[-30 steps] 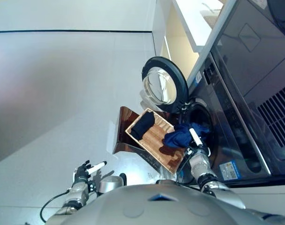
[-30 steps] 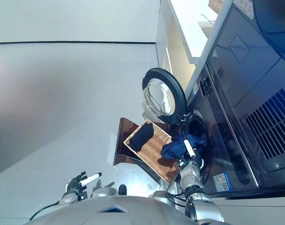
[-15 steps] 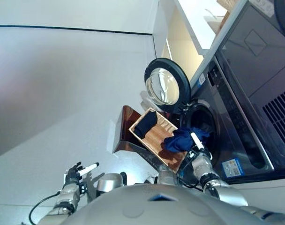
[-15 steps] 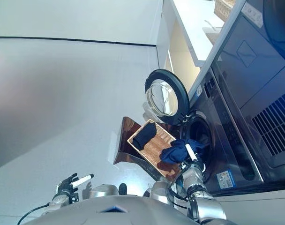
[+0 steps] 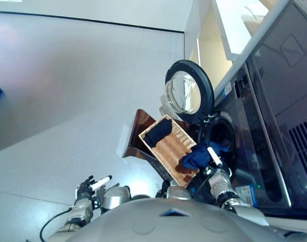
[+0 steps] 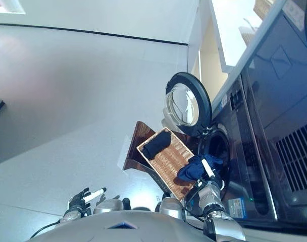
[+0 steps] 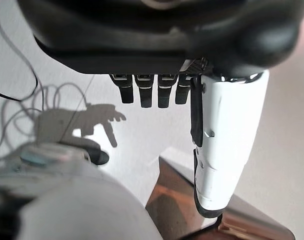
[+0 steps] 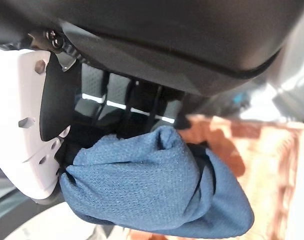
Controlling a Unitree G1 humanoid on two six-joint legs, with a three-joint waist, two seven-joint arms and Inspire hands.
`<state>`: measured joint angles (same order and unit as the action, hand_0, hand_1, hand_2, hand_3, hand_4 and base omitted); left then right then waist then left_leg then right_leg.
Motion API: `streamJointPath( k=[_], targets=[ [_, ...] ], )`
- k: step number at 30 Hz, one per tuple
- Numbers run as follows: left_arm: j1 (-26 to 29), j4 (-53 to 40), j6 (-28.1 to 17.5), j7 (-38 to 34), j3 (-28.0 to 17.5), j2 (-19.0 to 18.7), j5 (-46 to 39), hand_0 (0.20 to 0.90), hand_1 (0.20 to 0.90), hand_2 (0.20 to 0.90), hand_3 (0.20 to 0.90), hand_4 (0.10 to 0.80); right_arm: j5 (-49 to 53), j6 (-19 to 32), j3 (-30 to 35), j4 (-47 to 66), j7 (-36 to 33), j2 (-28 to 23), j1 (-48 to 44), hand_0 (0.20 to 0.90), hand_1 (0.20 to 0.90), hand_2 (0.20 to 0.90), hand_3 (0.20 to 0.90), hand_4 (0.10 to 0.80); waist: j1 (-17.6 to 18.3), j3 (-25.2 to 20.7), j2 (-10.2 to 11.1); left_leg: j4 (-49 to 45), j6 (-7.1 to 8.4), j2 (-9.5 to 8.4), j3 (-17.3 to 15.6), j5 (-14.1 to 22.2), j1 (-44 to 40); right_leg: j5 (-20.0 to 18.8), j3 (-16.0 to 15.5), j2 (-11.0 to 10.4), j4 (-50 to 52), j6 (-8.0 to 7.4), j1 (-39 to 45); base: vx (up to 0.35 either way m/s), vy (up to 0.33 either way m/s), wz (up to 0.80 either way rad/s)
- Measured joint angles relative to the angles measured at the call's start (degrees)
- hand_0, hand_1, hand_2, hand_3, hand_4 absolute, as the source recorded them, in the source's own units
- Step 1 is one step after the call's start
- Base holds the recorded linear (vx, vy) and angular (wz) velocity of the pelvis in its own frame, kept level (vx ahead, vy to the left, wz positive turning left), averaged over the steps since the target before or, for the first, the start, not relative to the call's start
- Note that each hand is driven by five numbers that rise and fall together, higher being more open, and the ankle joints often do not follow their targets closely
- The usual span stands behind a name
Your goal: Pick up the clothes and place them into the washing machine
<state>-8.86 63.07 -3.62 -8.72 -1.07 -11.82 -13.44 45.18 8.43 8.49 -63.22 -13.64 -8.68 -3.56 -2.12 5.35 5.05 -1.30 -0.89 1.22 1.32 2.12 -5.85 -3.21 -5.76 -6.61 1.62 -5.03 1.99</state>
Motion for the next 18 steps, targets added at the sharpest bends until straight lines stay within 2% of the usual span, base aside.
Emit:
streamJointPath(
  k=[4,7,16,18],
  targets=[
    [-0.01,0.23,0.05,-0.09,0.23,0.16,0.00,0.900,0.900,0.900,0.900,0.800,-0.76,0.17,-0.43,-0.01,-0.05,0.03,0.07,0.200,0.200,0.200,0.200,0.300,0.17,-0.86,-0.49,1.72,0.54,1.11,0.19,-0.51,-0.86,0.29,-0.38,1.07,-0.19,0.43,0.59,0.044,-0.148,0.07],
    [0.15,0.07,-0.02,-0.11,2.43,-0.08,0.19,0.900,0.900,0.900,0.900,0.800,-0.84,0.18,-2.41,0.00,0.03,0.12,0.13,0.200,0.200,0.200,0.200,0.300,1.49,-1.66,-1.12,2.57,1.13,1.67,0.69,-1.33,-0.79,0.31,-0.80,1.70,-1.09,0.51,0.72,0.009,-0.122,0.09],
    [0.48,0.45,-0.01,0.08,2.59,0.92,0.23,0.900,0.900,0.900,0.900,0.800,-0.80,0.24,-3.94,0.01,0.02,0.16,0.71,0.200,0.200,0.200,0.200,0.300,3.13,-1.59,-3.52,3.97,2.43,3.68,0.97,-2.06,-0.79,0.74,-1.27,4.17,-1.79,1.79,0.53,0.041,-0.152,0.02],
    [1.07,0.53,-0.05,0.05,2.59,0.86,0.21,0.900,0.900,0.900,0.900,0.800,-0.80,0.23,-4.94,-0.02,0.08,0.66,0.76,0.200,0.200,0.200,0.200,0.300,2.70,-0.67,-3.79,0.63,3.62,4.73,0.70,-0.65,-0.17,2.04,0.79,5.27,-0.45,3.63,0.37,0.030,-0.149,-0.01]
  ],
)
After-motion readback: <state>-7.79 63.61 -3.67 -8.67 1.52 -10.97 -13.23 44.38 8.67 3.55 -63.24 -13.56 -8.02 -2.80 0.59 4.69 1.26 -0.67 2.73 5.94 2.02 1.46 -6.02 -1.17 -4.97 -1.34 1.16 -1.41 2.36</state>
